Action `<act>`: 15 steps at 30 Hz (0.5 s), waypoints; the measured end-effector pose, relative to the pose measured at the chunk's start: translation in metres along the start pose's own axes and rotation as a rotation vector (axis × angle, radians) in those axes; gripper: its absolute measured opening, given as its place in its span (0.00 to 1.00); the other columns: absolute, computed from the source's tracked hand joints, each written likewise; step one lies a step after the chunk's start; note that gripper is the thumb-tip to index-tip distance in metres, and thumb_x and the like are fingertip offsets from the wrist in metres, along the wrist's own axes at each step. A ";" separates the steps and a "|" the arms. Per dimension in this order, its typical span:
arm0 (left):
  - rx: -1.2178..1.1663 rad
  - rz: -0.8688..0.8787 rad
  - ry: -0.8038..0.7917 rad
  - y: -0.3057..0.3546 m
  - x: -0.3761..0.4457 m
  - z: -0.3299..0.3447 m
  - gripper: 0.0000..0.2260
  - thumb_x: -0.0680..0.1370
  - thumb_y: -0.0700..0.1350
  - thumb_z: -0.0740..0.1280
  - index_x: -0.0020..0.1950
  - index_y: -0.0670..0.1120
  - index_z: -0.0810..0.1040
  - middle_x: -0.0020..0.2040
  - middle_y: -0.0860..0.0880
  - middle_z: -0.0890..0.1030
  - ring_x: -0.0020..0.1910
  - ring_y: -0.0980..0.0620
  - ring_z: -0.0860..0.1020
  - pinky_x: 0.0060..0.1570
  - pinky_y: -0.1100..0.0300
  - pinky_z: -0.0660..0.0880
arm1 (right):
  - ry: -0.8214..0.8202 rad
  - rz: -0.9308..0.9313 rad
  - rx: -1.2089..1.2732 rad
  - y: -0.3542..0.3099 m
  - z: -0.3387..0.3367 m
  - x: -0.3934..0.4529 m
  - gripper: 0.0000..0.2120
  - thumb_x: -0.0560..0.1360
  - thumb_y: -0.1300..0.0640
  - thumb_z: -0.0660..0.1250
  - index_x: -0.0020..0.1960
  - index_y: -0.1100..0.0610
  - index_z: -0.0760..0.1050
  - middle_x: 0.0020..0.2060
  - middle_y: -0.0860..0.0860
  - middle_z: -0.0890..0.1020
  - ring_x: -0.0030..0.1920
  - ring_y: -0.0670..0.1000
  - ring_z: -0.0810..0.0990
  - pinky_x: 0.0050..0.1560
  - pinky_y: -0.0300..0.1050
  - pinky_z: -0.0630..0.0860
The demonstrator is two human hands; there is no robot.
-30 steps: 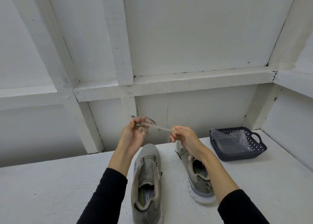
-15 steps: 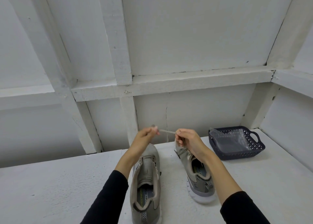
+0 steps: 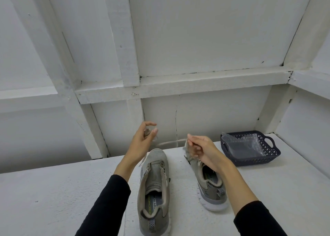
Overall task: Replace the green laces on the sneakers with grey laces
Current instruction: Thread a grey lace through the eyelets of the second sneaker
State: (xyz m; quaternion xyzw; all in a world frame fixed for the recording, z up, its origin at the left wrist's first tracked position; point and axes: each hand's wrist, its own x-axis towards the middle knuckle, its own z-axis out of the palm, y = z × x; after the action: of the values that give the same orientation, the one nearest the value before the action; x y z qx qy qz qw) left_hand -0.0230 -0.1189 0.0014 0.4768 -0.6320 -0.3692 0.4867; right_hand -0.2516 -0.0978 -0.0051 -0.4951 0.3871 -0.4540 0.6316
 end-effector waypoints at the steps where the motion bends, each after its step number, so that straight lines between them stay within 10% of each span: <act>1: 0.044 0.033 -0.019 -0.001 0.001 0.000 0.07 0.82 0.48 0.62 0.57 0.49 0.76 0.34 0.50 0.65 0.30 0.61 0.67 0.35 0.71 0.69 | -0.001 -0.022 0.135 0.000 0.000 0.000 0.12 0.77 0.53 0.64 0.43 0.61 0.79 0.26 0.48 0.57 0.28 0.46 0.56 0.30 0.40 0.56; 5: -0.099 -0.040 0.072 -0.006 0.004 0.000 0.13 0.84 0.47 0.55 0.53 0.50 0.79 0.33 0.52 0.65 0.34 0.54 0.67 0.38 0.61 0.69 | 0.053 -0.024 0.280 0.001 -0.002 0.002 0.19 0.79 0.56 0.62 0.69 0.47 0.72 0.29 0.48 0.55 0.28 0.45 0.55 0.27 0.37 0.55; 10: -0.328 -0.102 0.244 -0.012 0.008 -0.002 0.15 0.85 0.45 0.53 0.50 0.43 0.78 0.33 0.50 0.69 0.33 0.57 0.72 0.36 0.61 0.75 | 0.246 0.003 -1.036 0.004 -0.007 0.001 0.22 0.82 0.53 0.57 0.74 0.40 0.62 0.52 0.46 0.81 0.47 0.50 0.79 0.47 0.46 0.73; 13: -0.301 -0.121 0.239 -0.010 0.006 0.004 0.15 0.85 0.45 0.53 0.49 0.44 0.78 0.33 0.50 0.68 0.31 0.56 0.69 0.29 0.66 0.70 | 0.306 0.023 -1.397 0.006 -0.001 -0.002 0.04 0.81 0.50 0.60 0.50 0.47 0.73 0.41 0.44 0.79 0.46 0.52 0.79 0.39 0.44 0.67; 15: -0.189 -0.109 0.222 -0.011 0.005 0.002 0.15 0.85 0.47 0.53 0.49 0.47 0.78 0.36 0.52 0.71 0.33 0.58 0.69 0.34 0.67 0.68 | 0.199 0.069 -1.191 0.008 -0.001 0.000 0.15 0.80 0.49 0.63 0.35 0.49 0.66 0.30 0.43 0.71 0.34 0.45 0.72 0.35 0.42 0.63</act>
State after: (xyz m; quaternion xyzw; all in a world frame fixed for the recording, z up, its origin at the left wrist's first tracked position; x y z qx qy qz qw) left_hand -0.0230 -0.1265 -0.0085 0.5006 -0.5099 -0.3979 0.5754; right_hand -0.2509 -0.0972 -0.0127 -0.7058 0.6478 -0.1828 0.2208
